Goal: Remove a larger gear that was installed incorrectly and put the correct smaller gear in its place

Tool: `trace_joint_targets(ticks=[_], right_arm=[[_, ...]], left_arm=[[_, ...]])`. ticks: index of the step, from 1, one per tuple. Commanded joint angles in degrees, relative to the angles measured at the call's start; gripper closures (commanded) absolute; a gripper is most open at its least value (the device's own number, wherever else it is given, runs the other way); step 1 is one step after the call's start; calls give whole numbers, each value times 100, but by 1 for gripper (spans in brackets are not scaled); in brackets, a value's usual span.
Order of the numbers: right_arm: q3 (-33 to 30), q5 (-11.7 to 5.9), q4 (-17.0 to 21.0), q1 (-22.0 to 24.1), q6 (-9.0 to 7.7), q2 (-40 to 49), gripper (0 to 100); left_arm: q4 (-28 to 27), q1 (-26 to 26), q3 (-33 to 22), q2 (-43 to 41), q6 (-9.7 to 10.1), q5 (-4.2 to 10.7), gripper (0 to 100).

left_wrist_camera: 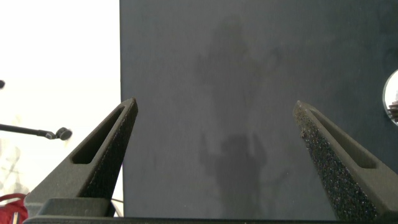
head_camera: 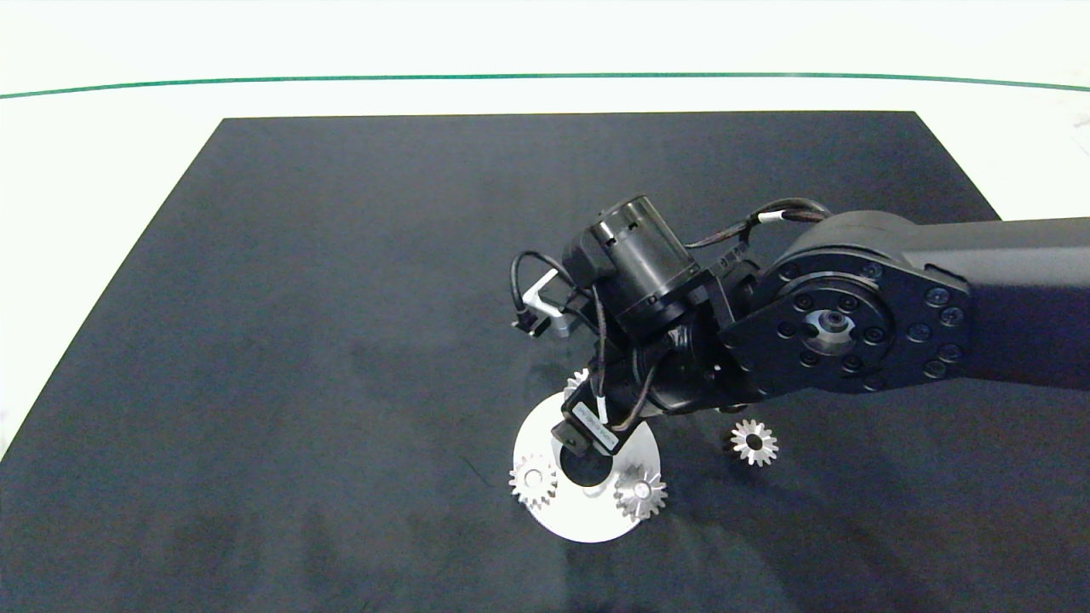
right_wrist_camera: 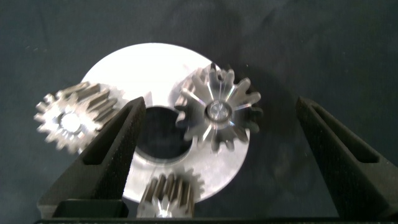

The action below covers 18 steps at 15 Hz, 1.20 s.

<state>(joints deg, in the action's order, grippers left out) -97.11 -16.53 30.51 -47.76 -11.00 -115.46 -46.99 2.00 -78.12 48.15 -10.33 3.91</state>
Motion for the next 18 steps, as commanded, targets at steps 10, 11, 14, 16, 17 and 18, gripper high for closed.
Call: trace_joint_targets(ticks=[10,11,14,16,17,18], right_arm=[[-1,-96,25,48,-8,-126,3],[-1,-87,25,48,-8,-135,5],[25,-96,25,48,-8,-153,11],[34,-96,34,48,-8,-170,15],[34,-96,34,48,-8,-170,17],[34,-96,34,48,-8,-170,18]], left_arm=[[-29,2,7,10,-31,4,0],[-29,2,7,10,-22,4,0],[-29,2,7,10,-22,4,0],[-29,2,7,10,-31,4,0],[-29,2,7,10,-31,4,0],[-29,2,7,10,-31,13,0]])
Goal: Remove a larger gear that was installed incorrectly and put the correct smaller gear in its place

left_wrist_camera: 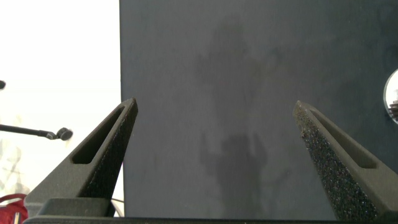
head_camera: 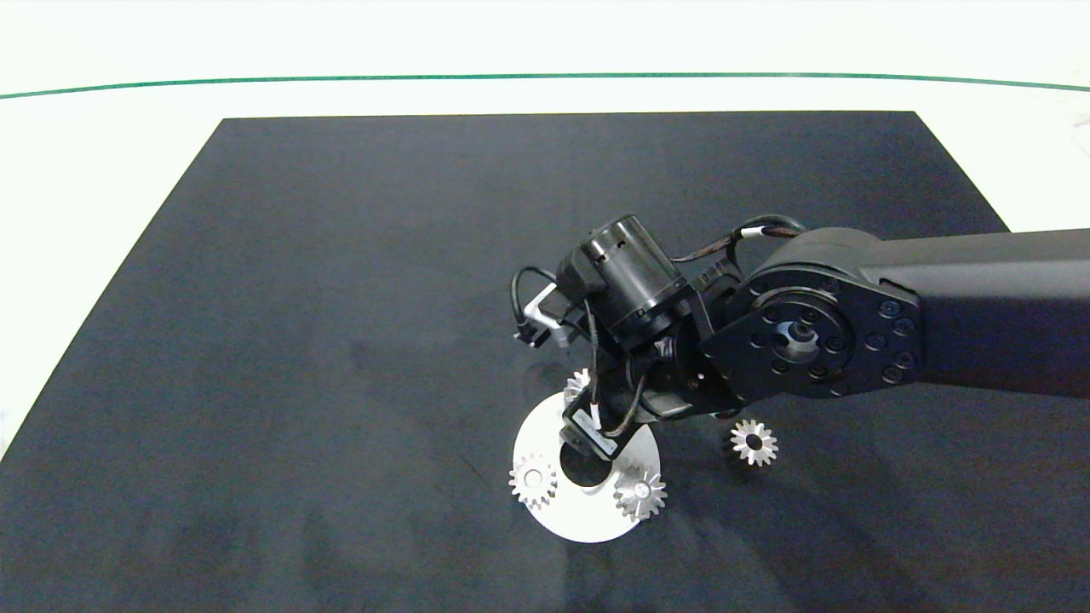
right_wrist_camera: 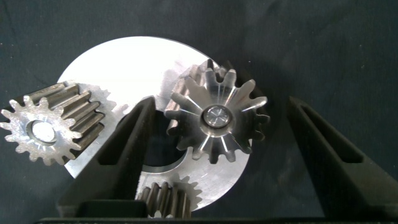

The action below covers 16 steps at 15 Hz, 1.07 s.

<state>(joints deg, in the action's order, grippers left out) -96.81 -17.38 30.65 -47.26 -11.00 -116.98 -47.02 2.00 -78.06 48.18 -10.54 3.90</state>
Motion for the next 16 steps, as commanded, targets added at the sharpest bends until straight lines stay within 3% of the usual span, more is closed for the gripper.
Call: trace_joint_targets(ticks=[1,16], right_arm=[[4,-11,20,-2,-8,-18,21],[13,7,3,-2,1,-44,51]], left_arm=[[-27,2,1,7,0,5,0],[-27,2,1,7,-9,5,0]])
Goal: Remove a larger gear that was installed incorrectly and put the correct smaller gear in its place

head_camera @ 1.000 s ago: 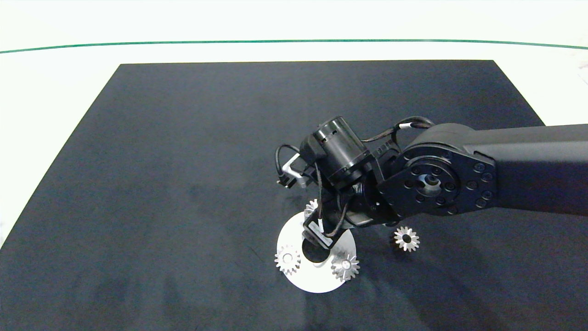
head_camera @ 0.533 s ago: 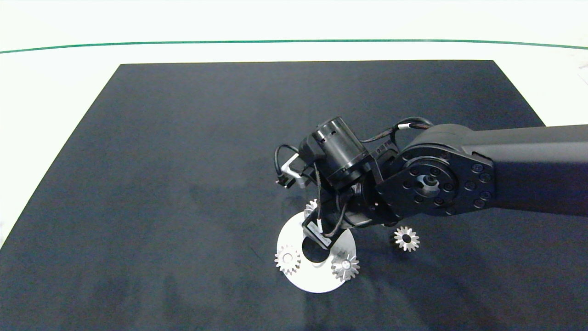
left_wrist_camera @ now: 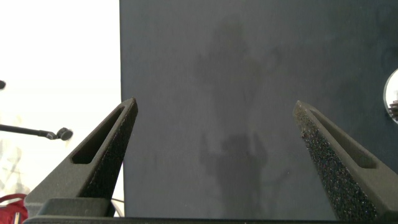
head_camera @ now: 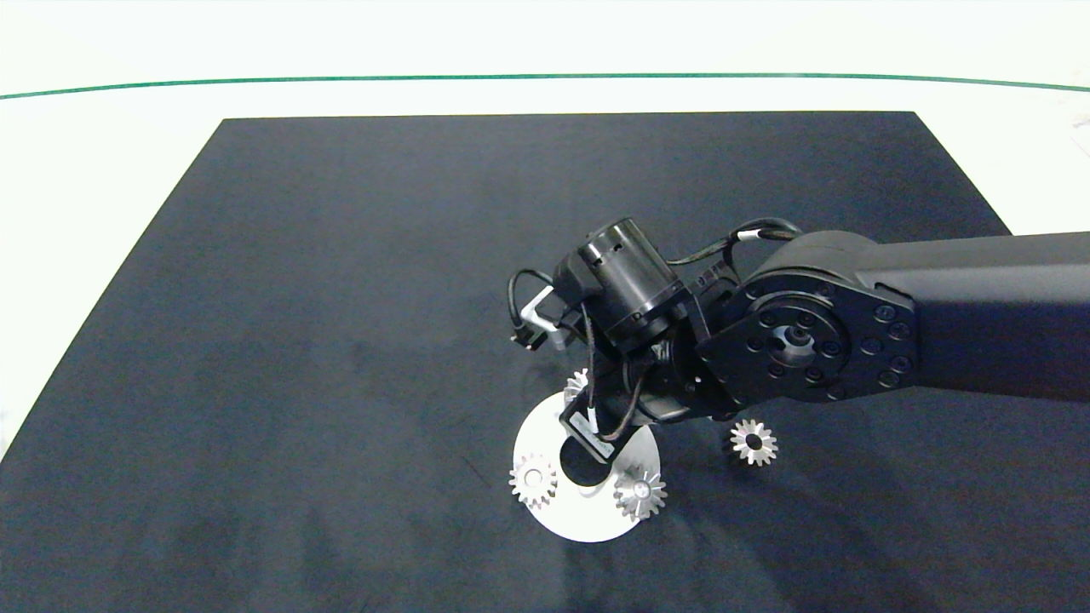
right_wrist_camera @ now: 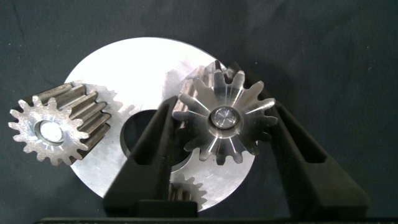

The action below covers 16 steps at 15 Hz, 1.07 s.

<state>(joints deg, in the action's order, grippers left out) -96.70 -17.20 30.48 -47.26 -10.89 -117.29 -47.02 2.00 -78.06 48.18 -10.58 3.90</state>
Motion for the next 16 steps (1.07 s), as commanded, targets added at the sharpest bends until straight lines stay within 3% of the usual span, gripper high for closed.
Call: trace_joint_targets(ticks=[1,5,7,11,16], right_arm=[[10,-20,20,-2,-10,-14,53],[37,-20,20,-11,-10,-5,60],[98,-170,20,-46,-10,4,65],[133,-240,-95,-37,-45,92,72],[169,-222,-103,-64,-1,408,72]], left_arm=[[-27,2,1,7,-5,14,0],[-27,2,1,7,-5,14,0],[-18,2,1,7,-5,5,0],[-27,11,1,7,-5,14,0],[-27,11,1,7,-5,5,0]])
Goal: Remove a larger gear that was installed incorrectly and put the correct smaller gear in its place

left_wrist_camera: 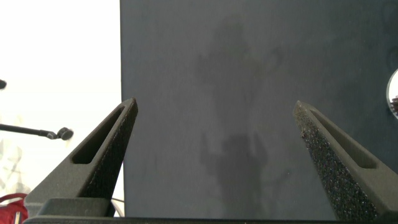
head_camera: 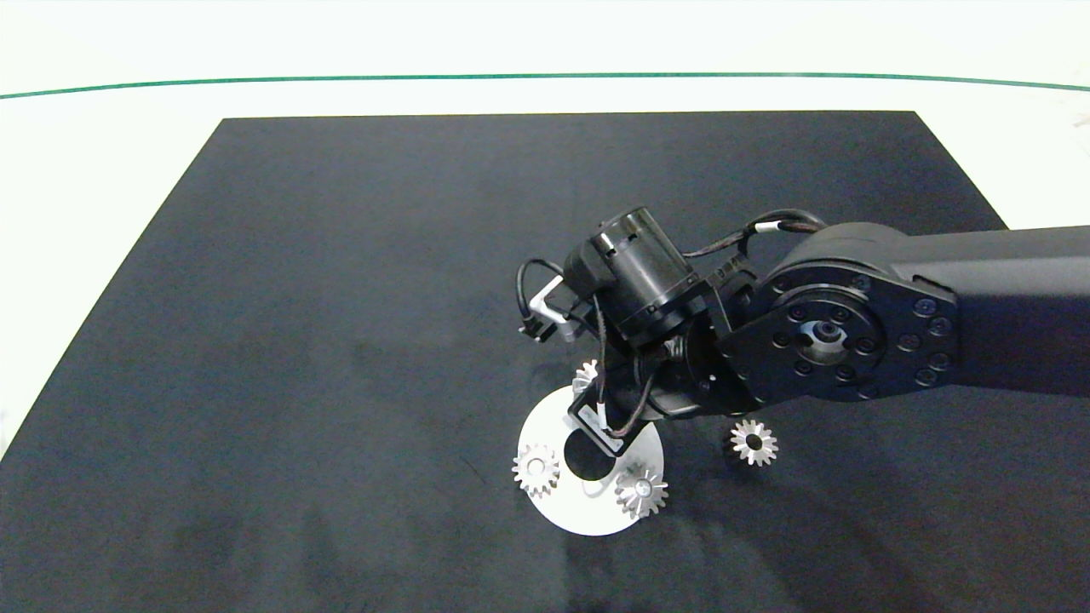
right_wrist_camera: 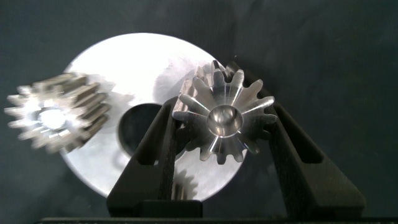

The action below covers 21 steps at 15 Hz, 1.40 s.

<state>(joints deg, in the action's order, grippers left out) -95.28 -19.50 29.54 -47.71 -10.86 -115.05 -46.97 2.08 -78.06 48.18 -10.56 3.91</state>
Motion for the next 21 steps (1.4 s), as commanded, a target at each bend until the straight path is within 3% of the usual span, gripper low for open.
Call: trace_joint_targets(ticks=[1,6,10,16,21], right_arm=[[36,17,-9,-36,5,229,72],[98,17,-18,-45,14,695,72],[282,26,-27,500,313,783,72],[722,474,-299,1291,409,677,72],[897,492,-546,1405,453,598,72]], left_arm=[[-23,-6,1,-1,-8,4,0],[-31,2,1,7,-8,4,0],[-23,2,1,-1,-8,4,0],[-31,2,1,7,-8,13,0],[-31,2,1,7,-8,4,0]])
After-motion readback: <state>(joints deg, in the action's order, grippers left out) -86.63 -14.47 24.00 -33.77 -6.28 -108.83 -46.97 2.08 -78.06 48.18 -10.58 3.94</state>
